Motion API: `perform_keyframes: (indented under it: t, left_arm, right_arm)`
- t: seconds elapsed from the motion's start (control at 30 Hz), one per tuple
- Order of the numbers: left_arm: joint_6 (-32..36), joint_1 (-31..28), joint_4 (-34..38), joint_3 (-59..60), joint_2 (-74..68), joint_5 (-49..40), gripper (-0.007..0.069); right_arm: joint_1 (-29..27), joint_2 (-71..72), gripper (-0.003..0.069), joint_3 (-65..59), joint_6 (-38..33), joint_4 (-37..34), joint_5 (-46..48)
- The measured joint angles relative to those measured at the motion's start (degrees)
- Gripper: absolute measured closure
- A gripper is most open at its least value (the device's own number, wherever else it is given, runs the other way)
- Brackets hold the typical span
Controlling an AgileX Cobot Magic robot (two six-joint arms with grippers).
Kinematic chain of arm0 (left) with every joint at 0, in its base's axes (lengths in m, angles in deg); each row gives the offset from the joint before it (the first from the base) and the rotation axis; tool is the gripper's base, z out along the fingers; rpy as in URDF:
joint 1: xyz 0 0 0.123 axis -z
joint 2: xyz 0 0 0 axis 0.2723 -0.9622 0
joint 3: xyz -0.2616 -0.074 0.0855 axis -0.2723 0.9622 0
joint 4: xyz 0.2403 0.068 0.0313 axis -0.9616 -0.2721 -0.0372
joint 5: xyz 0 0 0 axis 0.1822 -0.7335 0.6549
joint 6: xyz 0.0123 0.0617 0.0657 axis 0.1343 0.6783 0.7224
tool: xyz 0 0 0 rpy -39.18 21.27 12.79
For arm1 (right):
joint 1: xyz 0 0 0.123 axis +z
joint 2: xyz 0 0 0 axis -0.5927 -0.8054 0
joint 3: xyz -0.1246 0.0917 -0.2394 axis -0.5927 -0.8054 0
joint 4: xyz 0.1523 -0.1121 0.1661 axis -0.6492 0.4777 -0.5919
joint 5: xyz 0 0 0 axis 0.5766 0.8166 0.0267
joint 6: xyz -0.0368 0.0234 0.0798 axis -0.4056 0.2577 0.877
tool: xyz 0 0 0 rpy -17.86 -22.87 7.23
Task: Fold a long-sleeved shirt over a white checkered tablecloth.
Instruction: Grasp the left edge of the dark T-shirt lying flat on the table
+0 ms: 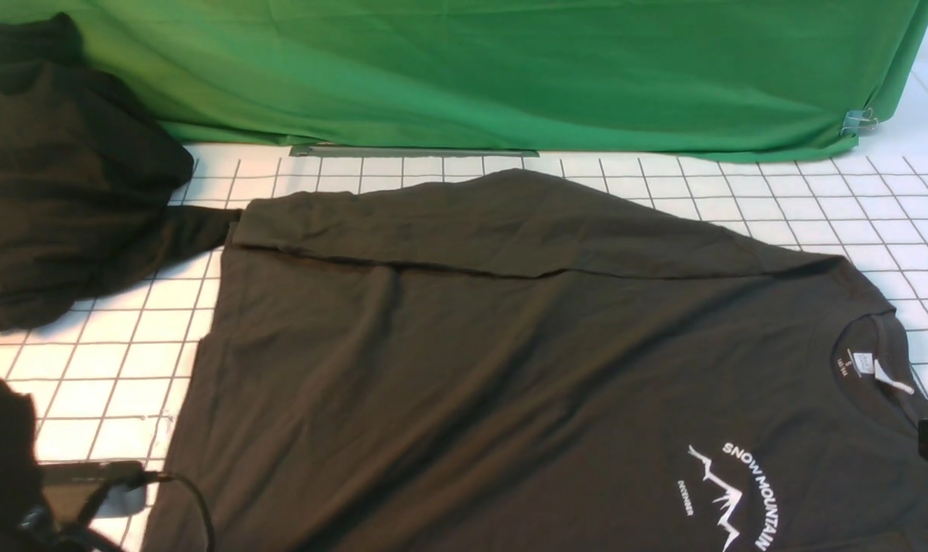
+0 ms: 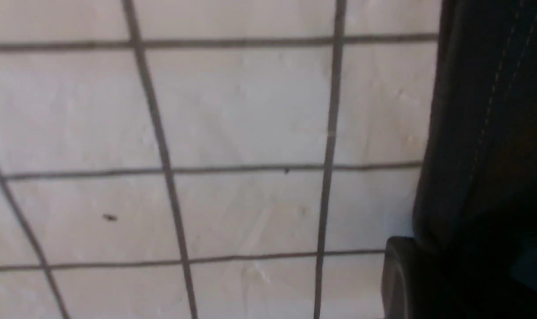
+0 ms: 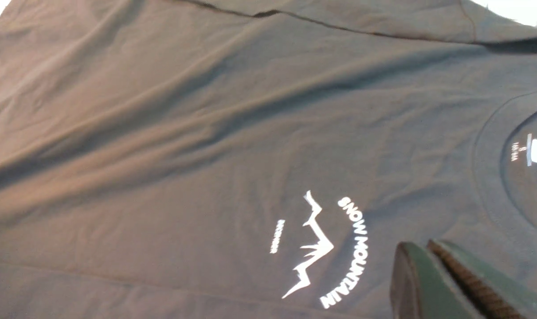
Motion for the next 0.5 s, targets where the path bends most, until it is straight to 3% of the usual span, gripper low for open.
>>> perform_keyframes:
  t: [0.33, 0.5]
  left_arm:
    - [-1.6, 0.0, 0.7, 0.0, 7.1, -3.7, 0.0585]
    - [-1.5, 0.0, 0.3, -0.1, 7.2, -5.3, 0.0419]
  right_arm:
    - [0.0, 0.0, 0.0648, 0.0, -0.1, 0.0, -0.3]
    - [0.0, 0.0, 0.0648, 0.0, -0.1, 0.0, -0.5]
